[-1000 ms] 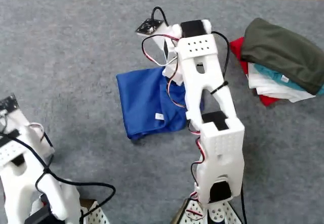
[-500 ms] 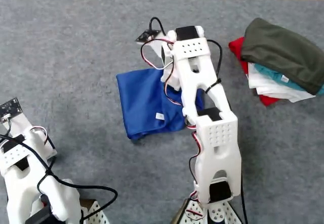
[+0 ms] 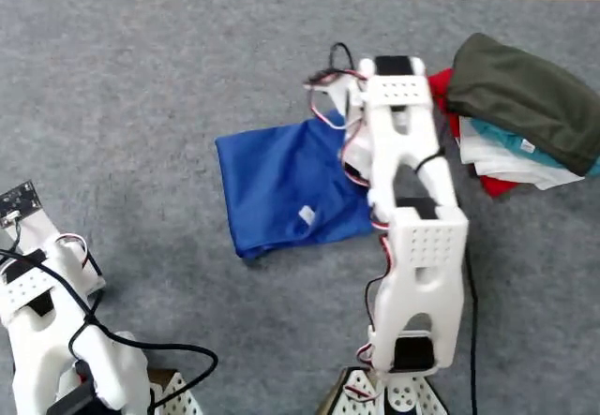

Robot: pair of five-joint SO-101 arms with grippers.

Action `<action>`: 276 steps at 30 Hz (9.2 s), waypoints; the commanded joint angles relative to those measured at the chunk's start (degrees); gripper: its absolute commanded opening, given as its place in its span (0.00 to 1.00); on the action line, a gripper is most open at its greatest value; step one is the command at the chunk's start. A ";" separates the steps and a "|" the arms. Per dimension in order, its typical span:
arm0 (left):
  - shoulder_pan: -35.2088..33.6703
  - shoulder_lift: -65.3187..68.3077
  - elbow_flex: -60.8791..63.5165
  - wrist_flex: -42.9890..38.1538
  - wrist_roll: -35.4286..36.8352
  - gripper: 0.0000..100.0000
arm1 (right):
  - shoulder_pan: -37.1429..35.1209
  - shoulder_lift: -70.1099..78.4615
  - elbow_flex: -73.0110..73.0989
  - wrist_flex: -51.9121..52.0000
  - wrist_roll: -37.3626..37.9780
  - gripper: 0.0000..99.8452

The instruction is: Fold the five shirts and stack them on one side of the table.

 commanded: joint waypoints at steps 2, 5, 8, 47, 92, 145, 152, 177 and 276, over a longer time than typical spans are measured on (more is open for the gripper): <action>-0.26 -1.45 0.09 -0.88 -0.26 0.02 | 3.03 -13.49 6.90 0.88 3.69 0.01; -0.26 -1.45 0.09 -0.88 -0.26 0.02 | 4.44 -20.70 11.03 0.26 5.98 0.01; -0.26 -1.45 0.09 -0.88 -0.26 0.02 | 7.16 -24.92 14.55 -3.60 7.65 0.01; 44.40 22.46 -41.76 0.88 27.69 0.07 | 4.53 -14.99 3.21 -0.53 -1.85 0.01; 46.15 88.57 -123.16 40.44 39.12 0.08 | 8.57 -57.27 58.86 -25.67 -36.84 0.01; 46.51 92.26 -123.69 39.82 39.03 0.08 | -5.41 -37.76 47.60 -32.70 -65.23 0.44; 46.51 92.35 -123.69 39.82 39.03 0.08 | -6.02 -46.02 47.87 -33.49 -65.41 0.44; 46.42 92.35 -123.69 40.00 39.03 0.08 | -10.86 -24.04 48.75 -41.49 -68.66 0.44; 32.35 96.57 -131.69 44.31 56.00 0.26 | 38.37 7.69 -52.09 -12.40 -19.52 0.32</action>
